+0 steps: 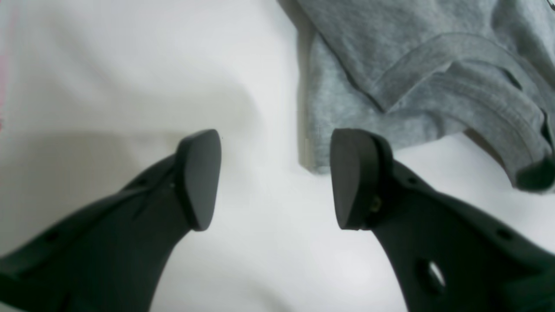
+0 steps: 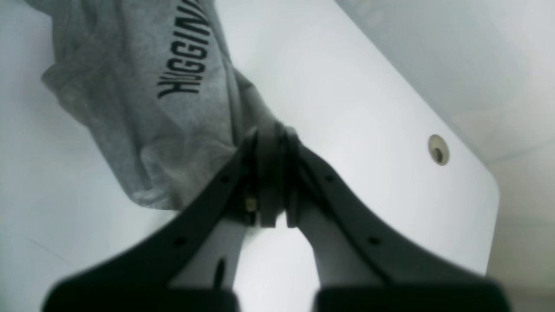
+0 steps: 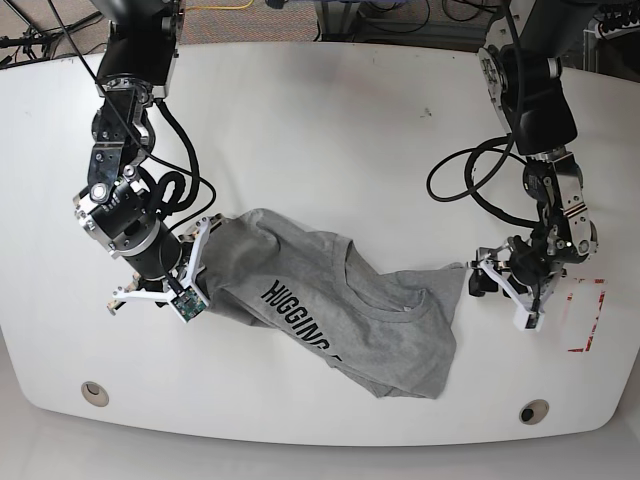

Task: Fold the T-shirt properly
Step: 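Move the left gripper to the T-shirt hem and grasp it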

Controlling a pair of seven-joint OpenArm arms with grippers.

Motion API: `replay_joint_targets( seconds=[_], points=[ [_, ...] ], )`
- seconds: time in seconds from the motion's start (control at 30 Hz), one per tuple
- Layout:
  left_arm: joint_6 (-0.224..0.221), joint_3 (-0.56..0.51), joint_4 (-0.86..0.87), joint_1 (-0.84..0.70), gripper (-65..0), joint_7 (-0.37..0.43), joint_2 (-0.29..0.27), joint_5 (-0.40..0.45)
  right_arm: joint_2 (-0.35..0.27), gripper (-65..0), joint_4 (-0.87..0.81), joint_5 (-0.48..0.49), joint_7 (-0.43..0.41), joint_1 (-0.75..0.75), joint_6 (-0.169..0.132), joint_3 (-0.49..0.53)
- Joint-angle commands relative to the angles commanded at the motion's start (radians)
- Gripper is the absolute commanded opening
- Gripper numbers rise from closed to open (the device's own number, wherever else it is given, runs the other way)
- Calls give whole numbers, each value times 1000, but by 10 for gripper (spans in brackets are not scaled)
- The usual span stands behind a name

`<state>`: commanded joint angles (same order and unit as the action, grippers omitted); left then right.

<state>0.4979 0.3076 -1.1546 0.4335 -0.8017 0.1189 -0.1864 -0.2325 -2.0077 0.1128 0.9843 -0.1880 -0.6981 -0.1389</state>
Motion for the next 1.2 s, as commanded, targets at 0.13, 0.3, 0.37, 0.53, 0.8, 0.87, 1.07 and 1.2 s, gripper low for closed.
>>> replay_joint_targets(
  seconds=[0.13,0.3,0.37,0.53,0.8,0.87,1.07,1.2],
  points=[
    [0,0,80,25,-274,15,-17,0,17,-650,2,2,0,9,0,-25],
    [0,0,150,38,-274,46,-28,0,28,-650,2,0,0,18,0,-61],
    [0,0,166,40,-274,49,-43,0,32,-650,3,0,0,23,0,-78],
    [0,-2,180,48,-274,52,-57,0,34,-650,2,5,0,38,0,-104],
    [-2,-69,261,54,-276,121,-83,0,34,-650,0,6,0,58,0,-153],
    [-2,-81,269,54,-276,137,-83,0,34,-650,0,6,0,60,0,-155],
    [-2,-86,265,52,-315,137,-83,0,34,-650,0,6,0,75,0,-176],
    [-5,-83,265,52,-490,137,-81,0,35,-650,3,6,0,75,0,-198]
  ],
)
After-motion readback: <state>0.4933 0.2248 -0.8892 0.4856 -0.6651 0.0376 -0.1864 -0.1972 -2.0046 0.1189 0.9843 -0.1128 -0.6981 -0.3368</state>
